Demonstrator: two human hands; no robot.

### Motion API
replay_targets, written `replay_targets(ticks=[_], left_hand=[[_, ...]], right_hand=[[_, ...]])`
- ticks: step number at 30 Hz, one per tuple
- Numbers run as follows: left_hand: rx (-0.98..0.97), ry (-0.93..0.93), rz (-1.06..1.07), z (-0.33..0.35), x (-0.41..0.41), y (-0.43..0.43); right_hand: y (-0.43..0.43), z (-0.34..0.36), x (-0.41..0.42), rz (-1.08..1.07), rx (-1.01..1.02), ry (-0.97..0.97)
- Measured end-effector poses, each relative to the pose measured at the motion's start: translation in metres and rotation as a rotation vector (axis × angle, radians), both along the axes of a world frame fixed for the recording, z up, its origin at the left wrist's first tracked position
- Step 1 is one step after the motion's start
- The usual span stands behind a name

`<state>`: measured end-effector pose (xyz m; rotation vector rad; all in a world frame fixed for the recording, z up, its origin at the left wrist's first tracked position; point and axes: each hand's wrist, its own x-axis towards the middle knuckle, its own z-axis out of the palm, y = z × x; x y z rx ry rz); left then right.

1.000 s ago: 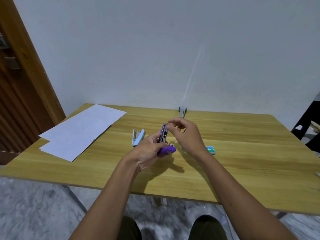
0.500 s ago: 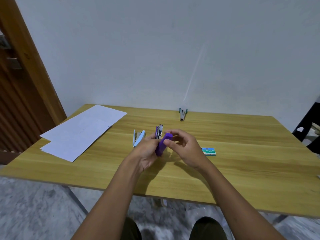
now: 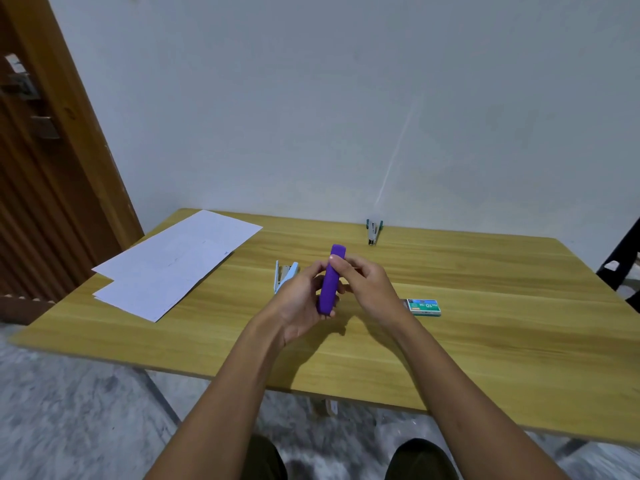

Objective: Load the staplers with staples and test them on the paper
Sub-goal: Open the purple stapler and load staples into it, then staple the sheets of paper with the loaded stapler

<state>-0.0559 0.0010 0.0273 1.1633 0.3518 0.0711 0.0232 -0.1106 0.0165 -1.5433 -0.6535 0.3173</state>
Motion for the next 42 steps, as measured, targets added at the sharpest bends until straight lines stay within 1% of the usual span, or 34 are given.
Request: replay_targets(ticks=[1,3,5,7,8,10,11,12,13,15,17,19,21,22,24,26,30,33,39,42], left_hand=[[0.002,0.004,0.001,0.000,-0.002,0.002],[0.003,0.022,0.021,0.003,-0.009,0.008],[0.082,0.060,0.088,0.007,-0.015,0.017],[0.276,0.108,0.245,0.008,-0.022,0.034],[0.404,0.130,0.349,0.007,-0.026,0.046],[0.748,0.191,0.548,-0.003,-0.037,0.075],[0.927,0.244,0.610,-0.008,-0.043,0.089],[1.077,0.307,0.650,-0.015,-0.049,0.103],[1.185,0.382,0.672,-0.021,-0.055,0.116],[1.288,0.551,0.656,-0.032,-0.066,0.139],[1.319,0.690,0.593,-0.041,-0.072,0.152],[1.338,0.765,0.580,-0.051,-0.076,0.161],[1.398,0.763,0.628,-0.060,-0.078,0.165],[1.424,0.741,0.664,-0.063,-0.078,0.165],[1.431,0.692,0.724,-0.066,-0.079,0.165],[1.415,0.677,0.749,-0.067,-0.079,0.166],[1.384,0.653,0.790,-0.067,-0.079,0.167],[1.377,0.627,0.810,-0.068,-0.080,0.167],[1.323,0.549,0.861,-0.067,-0.082,0.165],[1.232,0.451,0.934,-0.064,-0.083,0.163]], right_hand=[[0.003,0.002,-0.002,0.040,-0.012,-0.007],[0.011,0.007,-0.006,0.036,0.004,0.004],[0.023,0.008,-0.008,0.015,0.024,0.020],[0.040,0.007,-0.012,0.010,-0.013,0.006],[0.048,0.007,-0.013,0.024,-0.043,0.011],[0.066,0.008,-0.017,0.089,-0.075,0.091],[0.072,0.009,-0.019,0.124,-0.092,0.136],[0.078,0.011,-0.021,0.157,-0.118,0.156],[0.085,0.011,-0.024,0.184,-0.160,0.148],[0.099,0.012,-0.028,0.221,-0.282,0.072],[0.115,0.012,-0.030,0.245,-0.432,-0.033],[0.136,0.012,-0.030,0.284,-0.557,-0.097],[0.157,0.012,-0.031,0.331,-0.610,-0.074],[0.166,0.012,-0.031,0.355,-0.611,-0.015],[0.187,0.009,-0.034,0.361,-0.602,0.124],[0.206,0.003,-0.035,0.312,-0.593,0.193],[0.237,-0.004,-0.034,0.201,-0.595,0.177],[0.249,-0.006,-0.036,0.175,-0.582,0.193],[0.260,-0.016,-0.042,0.145,-0.382,0.308],[0.256,-0.017,-0.042,0.144,-0.283,0.348]])
